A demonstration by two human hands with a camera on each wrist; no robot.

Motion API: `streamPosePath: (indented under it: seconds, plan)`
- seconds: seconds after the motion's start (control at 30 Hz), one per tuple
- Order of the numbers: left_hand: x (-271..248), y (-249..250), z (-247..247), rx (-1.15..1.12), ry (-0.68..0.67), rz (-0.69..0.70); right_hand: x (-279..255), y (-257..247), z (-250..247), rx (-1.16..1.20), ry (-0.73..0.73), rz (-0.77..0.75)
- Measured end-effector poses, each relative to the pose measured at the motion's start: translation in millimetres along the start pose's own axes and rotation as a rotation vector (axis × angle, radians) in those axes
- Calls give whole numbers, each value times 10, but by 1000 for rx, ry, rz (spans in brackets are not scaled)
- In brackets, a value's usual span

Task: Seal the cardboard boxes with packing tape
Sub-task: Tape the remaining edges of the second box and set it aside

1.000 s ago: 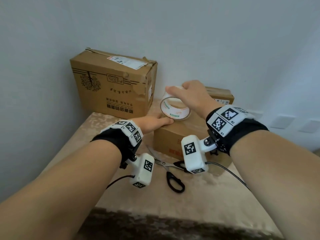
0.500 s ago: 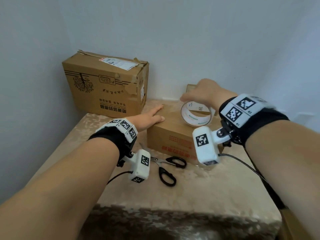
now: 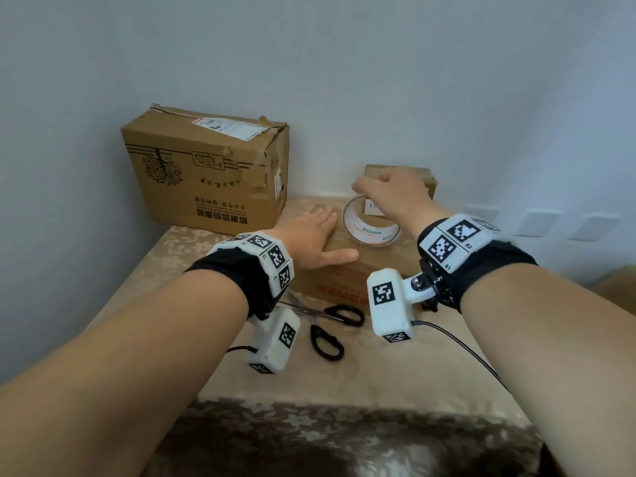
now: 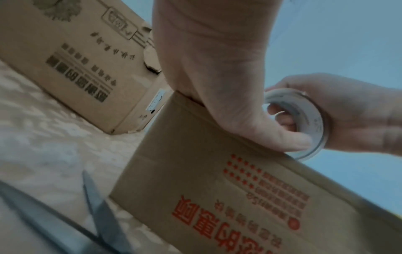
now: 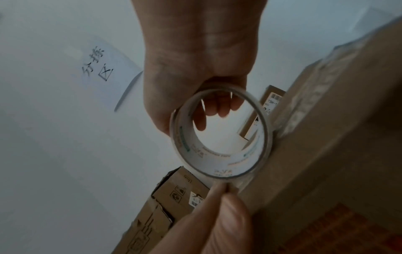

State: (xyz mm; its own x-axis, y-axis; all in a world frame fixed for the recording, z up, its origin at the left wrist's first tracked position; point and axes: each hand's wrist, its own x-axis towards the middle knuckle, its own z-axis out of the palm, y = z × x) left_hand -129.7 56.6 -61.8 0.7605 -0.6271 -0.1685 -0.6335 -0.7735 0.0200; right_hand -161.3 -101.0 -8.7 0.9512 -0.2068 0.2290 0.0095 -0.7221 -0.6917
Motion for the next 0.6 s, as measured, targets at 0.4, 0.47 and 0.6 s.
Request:
streamPosePath:
  seconds: [0.4,0.47,0.6]
  plan:
    - [10,38,-26,45,-55,-57,-80,221,-572,-419,-98,41]
    - [25,102,-53,71,-62,-87,-109,254,-537,-358,-72,31]
    - [70,416,-54,73,-63,-36,-132,262,-437,-340,-39,8]
